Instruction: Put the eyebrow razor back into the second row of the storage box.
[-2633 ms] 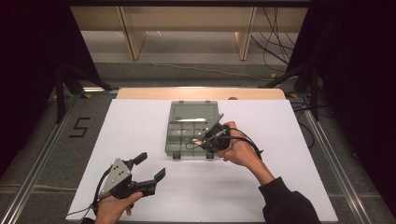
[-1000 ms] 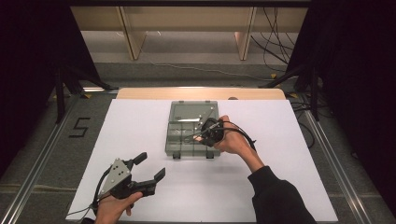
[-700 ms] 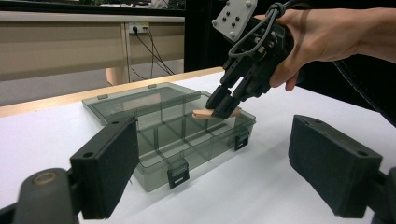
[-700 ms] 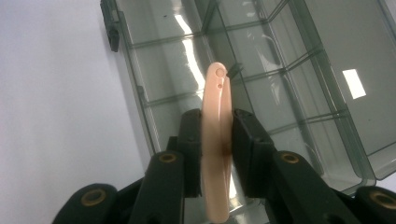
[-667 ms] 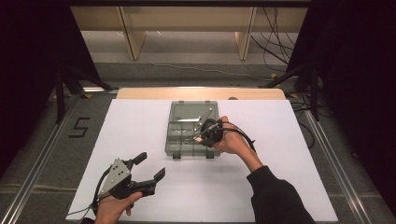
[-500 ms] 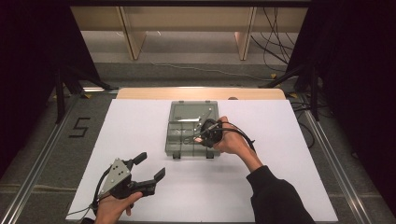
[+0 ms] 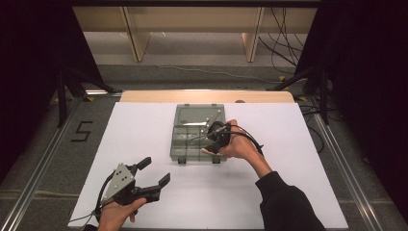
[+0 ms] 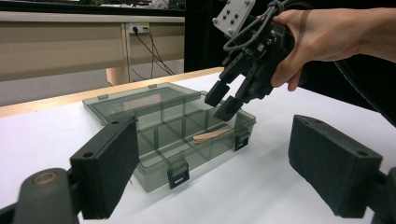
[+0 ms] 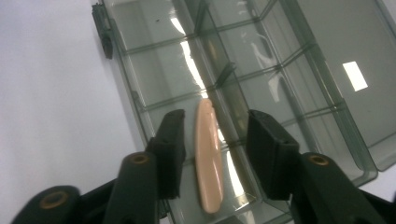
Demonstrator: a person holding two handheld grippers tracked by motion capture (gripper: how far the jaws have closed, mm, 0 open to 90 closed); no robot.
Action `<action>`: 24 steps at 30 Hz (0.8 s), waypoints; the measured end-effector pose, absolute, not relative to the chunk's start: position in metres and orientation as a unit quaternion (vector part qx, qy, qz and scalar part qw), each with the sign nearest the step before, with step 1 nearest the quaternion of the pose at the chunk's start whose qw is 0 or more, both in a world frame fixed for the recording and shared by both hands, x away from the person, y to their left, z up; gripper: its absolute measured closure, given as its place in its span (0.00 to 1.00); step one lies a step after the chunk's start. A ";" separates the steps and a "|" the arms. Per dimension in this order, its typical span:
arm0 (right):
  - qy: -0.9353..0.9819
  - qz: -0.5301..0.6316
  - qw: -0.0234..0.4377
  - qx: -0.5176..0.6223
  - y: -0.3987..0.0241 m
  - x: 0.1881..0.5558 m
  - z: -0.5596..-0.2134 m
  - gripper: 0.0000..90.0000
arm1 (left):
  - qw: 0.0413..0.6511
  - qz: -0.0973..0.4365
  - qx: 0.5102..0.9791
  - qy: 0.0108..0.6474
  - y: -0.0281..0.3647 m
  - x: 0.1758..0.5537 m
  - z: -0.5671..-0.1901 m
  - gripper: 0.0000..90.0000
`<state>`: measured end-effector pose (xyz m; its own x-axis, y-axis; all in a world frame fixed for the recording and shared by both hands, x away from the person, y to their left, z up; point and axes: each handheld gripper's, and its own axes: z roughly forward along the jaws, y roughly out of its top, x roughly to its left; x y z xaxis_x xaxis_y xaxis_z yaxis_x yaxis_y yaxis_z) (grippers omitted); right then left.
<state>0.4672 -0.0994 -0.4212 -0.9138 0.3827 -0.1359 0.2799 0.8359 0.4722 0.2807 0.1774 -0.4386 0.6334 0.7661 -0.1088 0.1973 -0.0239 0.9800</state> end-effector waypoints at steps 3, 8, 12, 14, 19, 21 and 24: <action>0.949 0.233 0.115 0.178 -0.101 0.466 -0.419 0.56 | 0.600 0.237 0.676 0.357 0.177 0.281 -0.439 0.18; 0.941 0.252 0.120 0.193 -0.107 0.461 -0.415 0.48 | 0.600 0.237 0.676 0.357 0.177 0.281 -0.439 0.18; 0.936 0.262 0.125 0.199 -0.109 0.458 -0.411 0.44 | 0.600 0.237 0.676 0.357 0.177 0.281 -0.439 0.18; 0.932 0.271 0.127 0.203 -0.111 0.453 -0.407 0.42 | 0.600 0.237 0.676 0.357 0.177 0.281 -0.439 0.18; 0.928 0.281 0.136 0.203 -0.112 0.445 -0.402 0.40 | 0.599 0.237 0.676 0.357 0.177 0.281 -0.439 0.18; 0.925 0.289 0.136 0.207 -0.113 0.442 -0.401 0.40 | 0.600 0.237 0.676 0.357 0.177 0.281 -0.439 0.18; 0.920 0.300 0.137 0.212 -0.116 0.438 -0.398 0.39 | 0.600 0.237 0.676 0.357 0.177 0.281 -0.439 0.18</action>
<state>0.4385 -0.1158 -0.3984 -0.8729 0.4716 -0.1247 0.3073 0.7300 0.6104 0.2809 0.1772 -0.4388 0.6321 0.7673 -0.1079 0.1980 -0.0254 0.9799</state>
